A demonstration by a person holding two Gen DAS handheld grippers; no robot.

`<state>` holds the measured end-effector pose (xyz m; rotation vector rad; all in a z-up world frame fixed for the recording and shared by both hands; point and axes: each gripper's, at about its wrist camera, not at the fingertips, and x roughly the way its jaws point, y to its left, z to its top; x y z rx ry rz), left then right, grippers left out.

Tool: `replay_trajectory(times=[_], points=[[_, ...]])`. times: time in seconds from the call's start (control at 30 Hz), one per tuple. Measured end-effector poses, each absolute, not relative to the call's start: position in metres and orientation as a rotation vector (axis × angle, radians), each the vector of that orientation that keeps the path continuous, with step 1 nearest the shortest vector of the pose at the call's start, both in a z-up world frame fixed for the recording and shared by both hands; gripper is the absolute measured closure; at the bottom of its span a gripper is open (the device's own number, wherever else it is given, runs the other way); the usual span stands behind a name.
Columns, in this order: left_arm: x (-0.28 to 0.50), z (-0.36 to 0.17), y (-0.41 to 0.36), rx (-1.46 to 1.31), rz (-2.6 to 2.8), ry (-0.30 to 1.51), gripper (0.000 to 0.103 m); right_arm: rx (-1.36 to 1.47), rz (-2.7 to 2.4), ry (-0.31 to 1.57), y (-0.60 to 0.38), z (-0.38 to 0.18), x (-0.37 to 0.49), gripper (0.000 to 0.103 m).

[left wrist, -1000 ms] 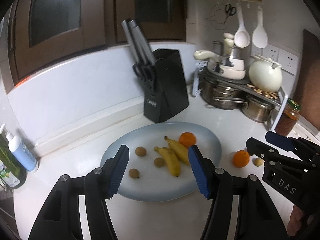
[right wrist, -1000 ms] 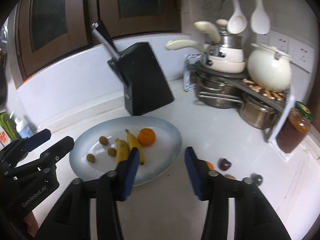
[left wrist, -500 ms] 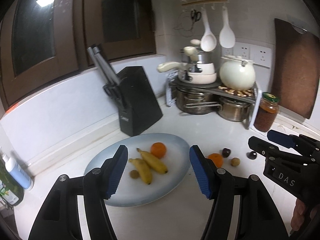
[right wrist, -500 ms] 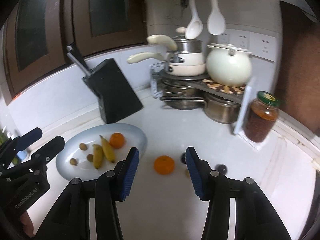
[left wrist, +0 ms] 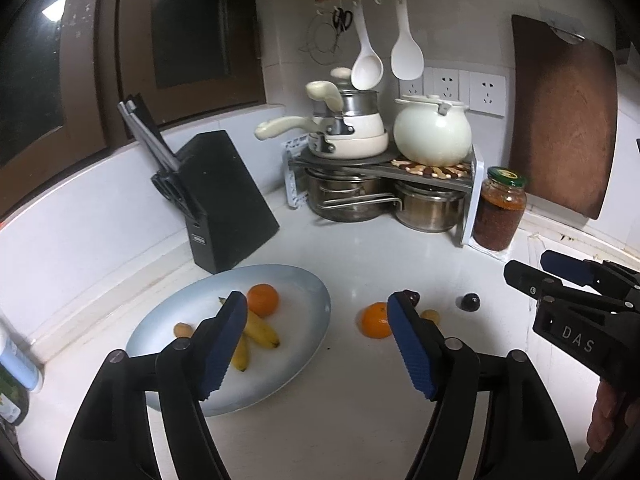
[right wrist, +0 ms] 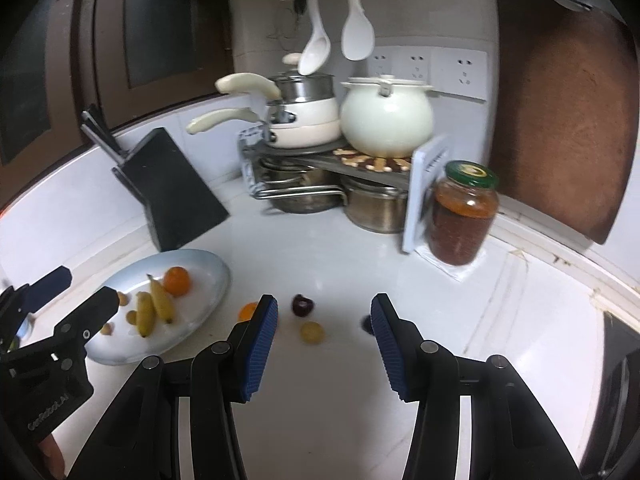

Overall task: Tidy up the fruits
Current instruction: 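Withdraw both open tools from the plate toward the remaining fruits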

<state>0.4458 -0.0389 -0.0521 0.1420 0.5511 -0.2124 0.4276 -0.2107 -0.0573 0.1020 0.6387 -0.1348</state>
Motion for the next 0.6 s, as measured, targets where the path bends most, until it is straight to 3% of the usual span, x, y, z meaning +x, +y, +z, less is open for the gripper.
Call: replay_trajectory(times=[0.3, 0.6], points=[[0.45, -0.068, -0.056, 0.171, -0.223, 0.577, 0.021, 0.114, -0.188, 0.668, -0.232, -0.072, 0.426, 0.053], [0.462, -0.085, -0.072, 0.173, -0.237, 0.604, 0.017, 0.142, -0.203, 0.697, -0.247, -0.09, 0.432, 0.053]])
